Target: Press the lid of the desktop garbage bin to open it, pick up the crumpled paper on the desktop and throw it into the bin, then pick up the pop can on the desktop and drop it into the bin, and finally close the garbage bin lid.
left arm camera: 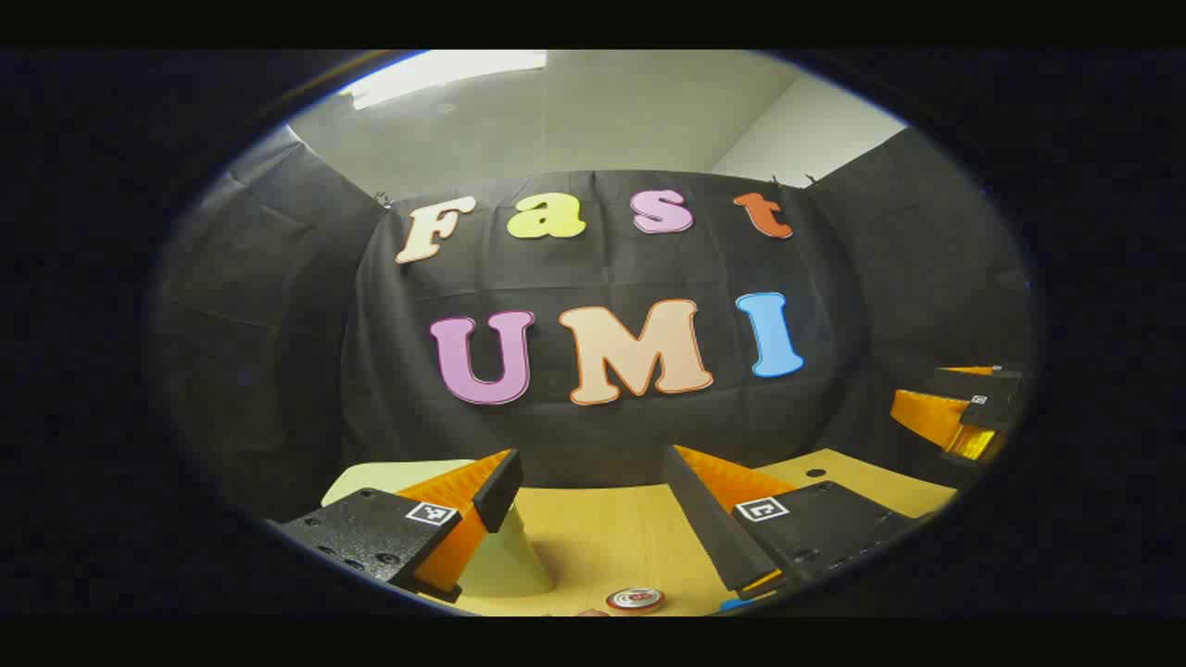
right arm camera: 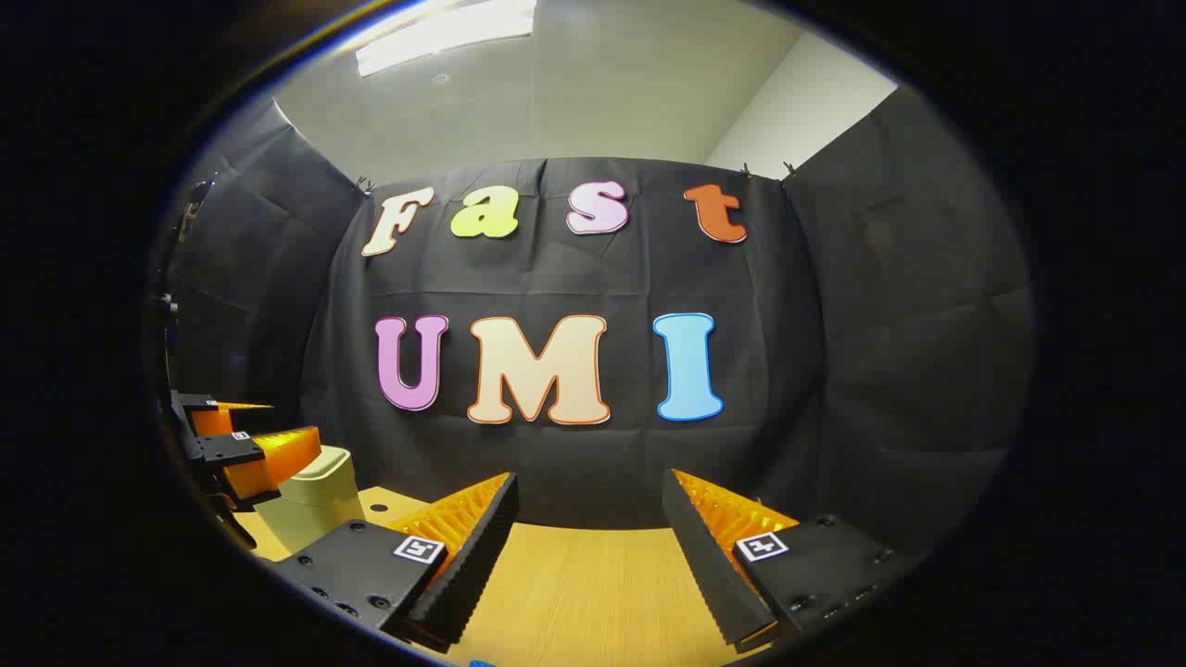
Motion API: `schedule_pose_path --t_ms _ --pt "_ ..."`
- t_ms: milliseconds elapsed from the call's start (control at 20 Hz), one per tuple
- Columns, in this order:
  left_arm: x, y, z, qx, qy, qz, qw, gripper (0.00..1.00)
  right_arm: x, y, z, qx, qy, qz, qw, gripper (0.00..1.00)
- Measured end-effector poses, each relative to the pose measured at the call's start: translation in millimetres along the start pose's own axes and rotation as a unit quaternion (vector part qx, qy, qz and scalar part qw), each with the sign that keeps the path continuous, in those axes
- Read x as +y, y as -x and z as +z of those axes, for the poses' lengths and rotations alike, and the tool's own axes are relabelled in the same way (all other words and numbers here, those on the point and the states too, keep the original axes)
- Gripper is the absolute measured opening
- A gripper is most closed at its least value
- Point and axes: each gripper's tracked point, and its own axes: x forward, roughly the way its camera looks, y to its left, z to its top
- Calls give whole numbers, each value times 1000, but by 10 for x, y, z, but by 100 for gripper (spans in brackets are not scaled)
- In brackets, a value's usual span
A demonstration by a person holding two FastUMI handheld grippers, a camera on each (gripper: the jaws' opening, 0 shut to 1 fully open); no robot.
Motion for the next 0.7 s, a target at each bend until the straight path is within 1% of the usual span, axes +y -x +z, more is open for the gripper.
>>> schedule_pose_path --t_ms 100,200,350,400,450,700 --pt "4 -23 9 -1 -4 6 1000 95 -31 -23 3 -1 3 3 1000 98" --pt "-8 -32 1 1 -5 11 1000 93 -51 -32 -5 -1 4 6 1000 98" --pt "-28 -52 -17 5 -3 18 1000 93 -115 -69 -19 1 7 10 1000 98" --pt "-44 -49 -25 6 -3 19 1000 96 -132 -74 -22 1 7 11 1000 100" --pt "-62 -58 -23 8 -4 20 1000 95 -142 -82 -11 1 6 13 1000 98" --pt "-128 -97 -9 6 -10 26 1000 95 -204 -152 -23 0 3 20 1000 98"
